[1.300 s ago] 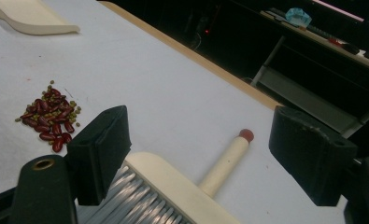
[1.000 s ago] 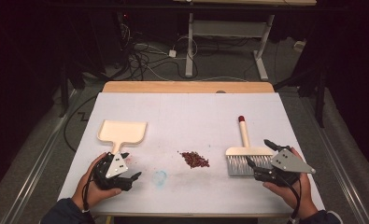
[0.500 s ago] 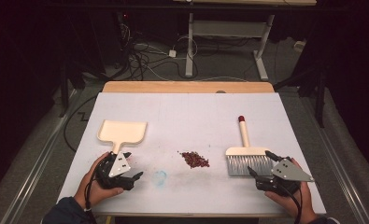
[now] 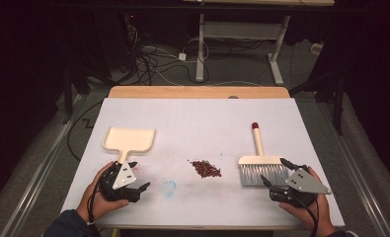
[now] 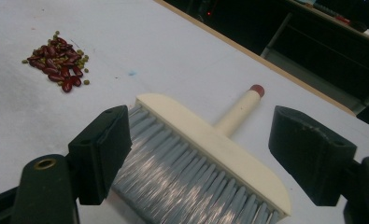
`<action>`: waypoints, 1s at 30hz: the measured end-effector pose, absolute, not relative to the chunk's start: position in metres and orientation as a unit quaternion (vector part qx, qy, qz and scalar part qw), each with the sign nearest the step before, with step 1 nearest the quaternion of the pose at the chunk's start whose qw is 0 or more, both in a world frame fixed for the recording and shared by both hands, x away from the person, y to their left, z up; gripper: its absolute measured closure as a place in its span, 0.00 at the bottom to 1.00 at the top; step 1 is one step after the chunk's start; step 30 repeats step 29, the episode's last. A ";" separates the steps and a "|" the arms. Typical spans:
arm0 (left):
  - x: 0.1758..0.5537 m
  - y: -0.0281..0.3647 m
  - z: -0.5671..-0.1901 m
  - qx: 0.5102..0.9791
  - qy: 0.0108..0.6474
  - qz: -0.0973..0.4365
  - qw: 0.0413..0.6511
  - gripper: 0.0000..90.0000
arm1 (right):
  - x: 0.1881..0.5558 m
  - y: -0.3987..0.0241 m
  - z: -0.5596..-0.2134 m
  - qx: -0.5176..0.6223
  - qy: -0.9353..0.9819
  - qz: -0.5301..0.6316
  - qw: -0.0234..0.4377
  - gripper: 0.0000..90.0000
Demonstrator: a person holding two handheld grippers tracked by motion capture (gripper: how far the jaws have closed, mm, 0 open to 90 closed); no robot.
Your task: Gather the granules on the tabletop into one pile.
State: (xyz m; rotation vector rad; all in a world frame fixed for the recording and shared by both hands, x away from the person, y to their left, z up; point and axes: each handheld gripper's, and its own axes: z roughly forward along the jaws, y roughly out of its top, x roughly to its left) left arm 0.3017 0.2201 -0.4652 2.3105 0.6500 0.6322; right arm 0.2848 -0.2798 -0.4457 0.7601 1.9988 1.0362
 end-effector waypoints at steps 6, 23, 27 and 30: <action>0.301 0.219 -0.465 0.881 0.247 0.241 0.323 0.23 | 0.285 -0.280 -0.446 0.295 0.783 0.400 0.375 0.24; 0.303 0.219 -0.465 0.881 0.249 0.240 0.324 0.23 | 0.284 -0.278 -0.445 0.296 0.778 0.399 0.383 0.24; 0.304 0.219 -0.466 0.881 0.249 0.240 0.323 0.23 | 0.284 -0.278 -0.445 0.296 0.778 0.399 0.385 0.23; 0.305 0.218 -0.465 0.880 0.250 0.241 0.324 0.22 | 0.285 -0.279 -0.445 0.297 0.776 0.400 0.387 0.23</action>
